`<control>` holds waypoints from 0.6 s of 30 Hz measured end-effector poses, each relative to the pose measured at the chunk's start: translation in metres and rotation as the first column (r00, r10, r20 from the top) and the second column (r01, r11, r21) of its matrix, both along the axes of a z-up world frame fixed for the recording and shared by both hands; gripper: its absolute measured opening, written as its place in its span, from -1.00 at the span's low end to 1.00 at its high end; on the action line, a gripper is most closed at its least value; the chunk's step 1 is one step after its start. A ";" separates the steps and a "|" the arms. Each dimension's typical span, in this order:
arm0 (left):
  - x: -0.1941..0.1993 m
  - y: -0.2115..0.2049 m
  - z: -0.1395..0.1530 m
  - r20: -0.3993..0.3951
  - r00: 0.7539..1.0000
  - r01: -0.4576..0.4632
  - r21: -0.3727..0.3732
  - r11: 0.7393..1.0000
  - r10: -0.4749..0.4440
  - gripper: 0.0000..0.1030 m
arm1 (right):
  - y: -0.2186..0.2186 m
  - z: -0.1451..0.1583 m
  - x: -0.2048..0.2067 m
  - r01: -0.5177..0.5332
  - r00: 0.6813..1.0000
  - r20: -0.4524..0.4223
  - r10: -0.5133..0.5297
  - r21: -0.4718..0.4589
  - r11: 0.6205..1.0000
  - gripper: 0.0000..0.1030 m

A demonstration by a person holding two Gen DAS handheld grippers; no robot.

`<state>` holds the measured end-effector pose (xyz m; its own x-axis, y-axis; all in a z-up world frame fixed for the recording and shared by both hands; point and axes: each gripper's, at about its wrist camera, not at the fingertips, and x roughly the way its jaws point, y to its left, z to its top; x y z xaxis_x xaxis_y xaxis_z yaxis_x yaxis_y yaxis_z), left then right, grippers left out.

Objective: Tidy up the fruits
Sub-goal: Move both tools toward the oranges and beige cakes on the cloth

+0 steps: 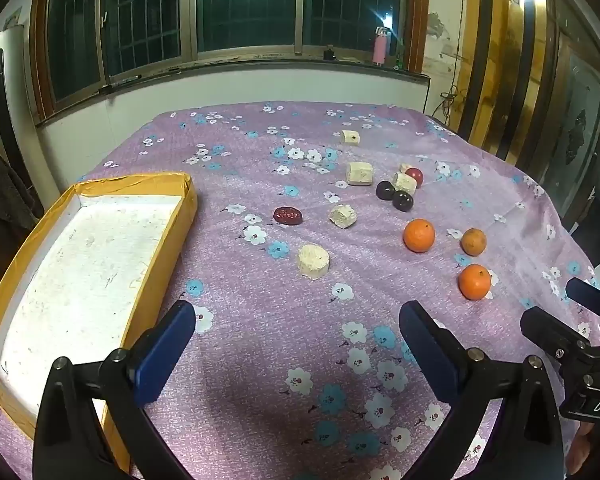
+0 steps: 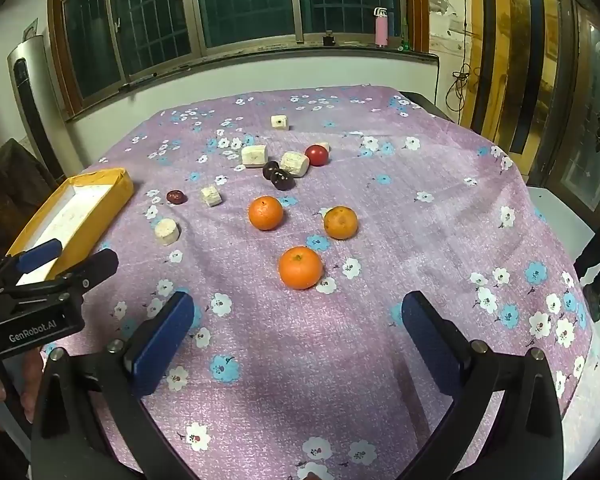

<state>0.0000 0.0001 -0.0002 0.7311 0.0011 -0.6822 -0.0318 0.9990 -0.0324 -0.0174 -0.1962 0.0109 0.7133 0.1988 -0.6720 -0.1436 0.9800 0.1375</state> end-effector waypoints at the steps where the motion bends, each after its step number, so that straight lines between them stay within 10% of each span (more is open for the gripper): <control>1: 0.000 0.000 0.000 0.000 1.000 0.000 0.001 1.000 0.000 0.98 | 0.000 0.000 0.000 0.000 1.000 0.000 0.000 0.000 1.000 1.00; 18: 0.000 0.001 -0.001 -0.002 1.000 -0.001 0.002 1.000 0.001 0.98 | 0.001 0.000 0.001 -0.001 1.000 -0.002 0.001 0.001 1.000 1.00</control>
<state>-0.0001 0.0008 -0.0008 0.7299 0.0029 -0.6836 -0.0327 0.9990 -0.0306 -0.0162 -0.1950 0.0112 0.7120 0.2006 -0.6729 -0.1446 0.9797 0.1390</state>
